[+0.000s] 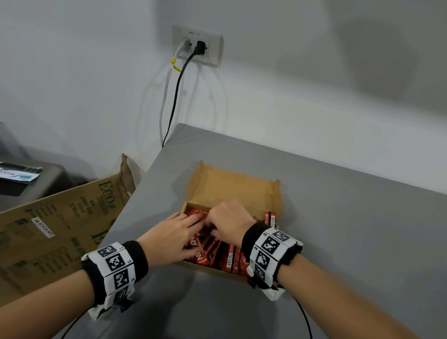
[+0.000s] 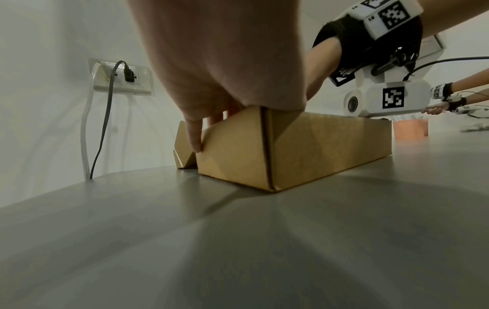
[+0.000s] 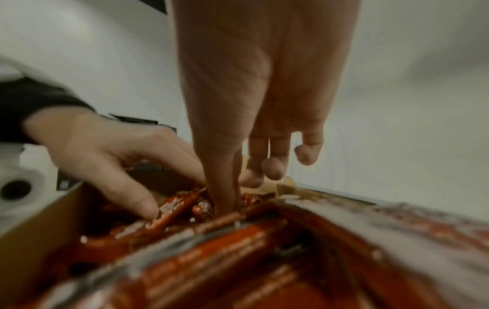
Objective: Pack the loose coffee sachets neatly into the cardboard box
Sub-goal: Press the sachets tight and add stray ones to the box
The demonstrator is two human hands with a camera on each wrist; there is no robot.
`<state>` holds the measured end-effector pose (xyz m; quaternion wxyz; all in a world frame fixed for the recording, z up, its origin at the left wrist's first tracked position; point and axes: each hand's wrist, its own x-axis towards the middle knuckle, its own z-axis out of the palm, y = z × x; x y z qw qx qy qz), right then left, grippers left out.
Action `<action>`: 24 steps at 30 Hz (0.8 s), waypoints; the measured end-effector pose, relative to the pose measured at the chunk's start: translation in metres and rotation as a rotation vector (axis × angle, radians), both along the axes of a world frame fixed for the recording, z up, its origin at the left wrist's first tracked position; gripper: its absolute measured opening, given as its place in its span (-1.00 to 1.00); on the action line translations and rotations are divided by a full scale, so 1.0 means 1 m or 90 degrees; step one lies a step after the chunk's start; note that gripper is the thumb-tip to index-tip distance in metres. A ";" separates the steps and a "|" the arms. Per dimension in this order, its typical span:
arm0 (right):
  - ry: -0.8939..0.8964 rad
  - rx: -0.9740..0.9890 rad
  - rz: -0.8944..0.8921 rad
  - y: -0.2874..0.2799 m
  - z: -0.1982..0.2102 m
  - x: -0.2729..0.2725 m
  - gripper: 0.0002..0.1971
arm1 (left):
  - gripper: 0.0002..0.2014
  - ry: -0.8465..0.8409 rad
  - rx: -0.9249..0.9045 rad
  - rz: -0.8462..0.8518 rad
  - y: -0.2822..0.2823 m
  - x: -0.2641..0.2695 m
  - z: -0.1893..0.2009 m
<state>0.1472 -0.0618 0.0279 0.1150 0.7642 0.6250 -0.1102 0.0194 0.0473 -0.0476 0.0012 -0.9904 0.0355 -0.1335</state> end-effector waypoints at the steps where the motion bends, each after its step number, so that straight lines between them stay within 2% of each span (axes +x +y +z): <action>1: -0.013 -0.032 0.007 0.001 -0.001 -0.002 -0.80 | -0.40 -0.003 0.009 0.001 0.000 0.000 0.000; 8: -0.053 -0.057 0.020 0.004 0.002 -0.010 -0.96 | -0.45 -0.002 0.003 0.002 0.000 0.000 -0.001; 14: 0.012 -0.028 0.035 0.002 0.009 -0.004 -0.89 | -0.43 0.006 0.010 -0.002 -0.001 -0.001 -0.001; 17: 0.049 0.025 0.033 -0.006 0.014 0.000 -0.87 | -0.42 0.014 0.008 0.009 -0.002 -0.002 -0.001; 19: 0.067 0.070 0.005 -0.014 0.018 0.006 -0.86 | -0.33 0.019 0.004 0.014 -0.003 -0.002 -0.002; 24: 0.047 0.224 -0.134 -0.040 0.029 0.032 -0.81 | -0.22 0.038 -0.007 0.016 -0.002 -0.003 -0.004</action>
